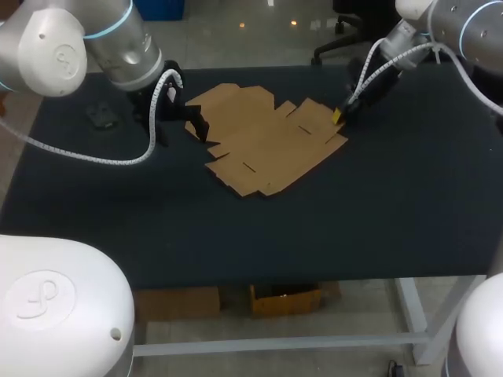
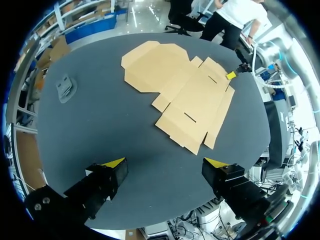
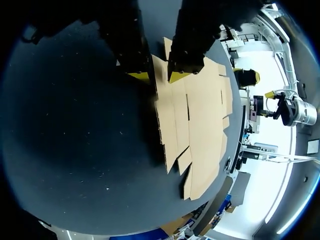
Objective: Assemble the packaging by folding the flat box into shape, placing the metal phone stand inside, and closing the box properly
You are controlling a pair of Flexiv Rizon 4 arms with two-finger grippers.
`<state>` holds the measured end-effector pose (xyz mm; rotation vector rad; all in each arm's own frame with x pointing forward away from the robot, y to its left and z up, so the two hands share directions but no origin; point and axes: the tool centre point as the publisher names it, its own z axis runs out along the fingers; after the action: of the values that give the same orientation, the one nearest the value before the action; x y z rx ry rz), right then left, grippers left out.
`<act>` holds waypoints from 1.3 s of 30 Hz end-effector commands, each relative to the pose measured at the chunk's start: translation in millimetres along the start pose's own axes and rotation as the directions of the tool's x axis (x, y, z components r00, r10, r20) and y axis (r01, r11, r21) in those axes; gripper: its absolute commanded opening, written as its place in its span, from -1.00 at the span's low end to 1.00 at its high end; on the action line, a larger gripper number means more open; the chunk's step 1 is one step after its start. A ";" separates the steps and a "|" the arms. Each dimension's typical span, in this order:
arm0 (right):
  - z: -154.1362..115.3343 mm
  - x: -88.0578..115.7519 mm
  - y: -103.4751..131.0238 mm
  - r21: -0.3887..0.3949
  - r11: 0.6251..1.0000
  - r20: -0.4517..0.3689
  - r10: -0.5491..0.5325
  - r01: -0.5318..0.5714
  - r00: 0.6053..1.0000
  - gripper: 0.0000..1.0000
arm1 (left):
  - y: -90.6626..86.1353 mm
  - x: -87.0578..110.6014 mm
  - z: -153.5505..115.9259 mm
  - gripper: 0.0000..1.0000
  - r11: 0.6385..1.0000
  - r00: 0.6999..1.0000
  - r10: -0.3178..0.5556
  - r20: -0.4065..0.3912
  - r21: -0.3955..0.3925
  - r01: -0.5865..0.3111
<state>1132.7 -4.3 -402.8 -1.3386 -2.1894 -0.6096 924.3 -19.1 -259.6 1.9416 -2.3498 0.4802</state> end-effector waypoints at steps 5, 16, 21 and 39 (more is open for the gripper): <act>-10.6 9.9 -11.6 -0.046 0.999 0.006 -0.004 0.004 1.000 -1.00 | -1.7 0.8 1.6 1.00 1.000 1.000 0.000 0.000 -0.007 0.000; -14.3 22.6 -19.3 -0.098 0.995 0.008 -0.017 0.018 1.000 -1.00 | -1.9 1.0 2.9 1.00 0.999 0.999 -0.027 -0.019 -0.035 0.027; -14.0 27.9 -28.4 -0.144 0.990 0.005 -0.010 0.011 1.000 -1.00 | -1.8 -1.1 4.1 1.00 0.997 0.998 -0.063 -0.031 -0.042 0.061; -18.8 40.1 -63.9 -0.311 0.949 0.023 0.067 -0.056 0.998 -1.00 | -2.2 -3.7 5.0 1.00 0.993 0.993 -0.113 -0.036 -0.031 0.112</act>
<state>1074.5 -16.1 -374.9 -1.4453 -2.1316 -0.6995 929.0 -17.1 -264.6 2.0146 -2.1963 0.4679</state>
